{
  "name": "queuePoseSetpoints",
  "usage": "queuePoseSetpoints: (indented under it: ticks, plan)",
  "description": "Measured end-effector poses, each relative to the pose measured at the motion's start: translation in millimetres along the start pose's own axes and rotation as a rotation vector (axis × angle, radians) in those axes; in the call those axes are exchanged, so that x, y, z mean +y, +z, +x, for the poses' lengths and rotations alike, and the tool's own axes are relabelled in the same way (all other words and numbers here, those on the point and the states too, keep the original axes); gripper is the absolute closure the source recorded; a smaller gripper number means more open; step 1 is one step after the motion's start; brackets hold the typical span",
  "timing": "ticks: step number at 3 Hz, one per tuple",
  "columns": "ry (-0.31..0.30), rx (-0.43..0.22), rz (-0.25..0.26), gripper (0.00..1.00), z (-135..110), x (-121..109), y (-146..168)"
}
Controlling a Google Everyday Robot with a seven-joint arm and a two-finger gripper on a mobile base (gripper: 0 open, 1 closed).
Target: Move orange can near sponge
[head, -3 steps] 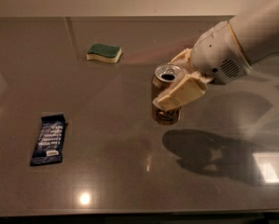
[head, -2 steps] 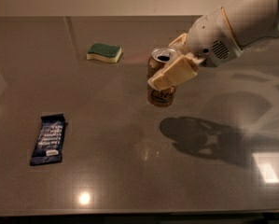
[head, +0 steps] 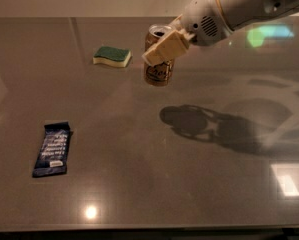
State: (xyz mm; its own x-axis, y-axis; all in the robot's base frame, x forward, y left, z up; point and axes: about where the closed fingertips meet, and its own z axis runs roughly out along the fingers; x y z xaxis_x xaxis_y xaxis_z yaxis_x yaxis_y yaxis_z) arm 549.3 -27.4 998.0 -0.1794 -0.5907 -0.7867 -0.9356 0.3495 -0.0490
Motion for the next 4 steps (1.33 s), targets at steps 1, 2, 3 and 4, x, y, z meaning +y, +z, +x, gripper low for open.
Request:
queuePoseSetpoints:
  ticks: [1, 2, 3, 4]
  plan:
    - [0.005, -0.01, 0.031, 1.0, -15.3, -28.0, 21.4]
    - [-0.001, -0.01, 0.039, 1.0, -22.5, -52.1, 43.5]
    - [-0.015, -0.003, 0.038, 1.0, -24.6, -72.9, 67.1]
    - [-0.034, -0.006, 0.028, 1.0, -24.1, -86.9, 87.6]
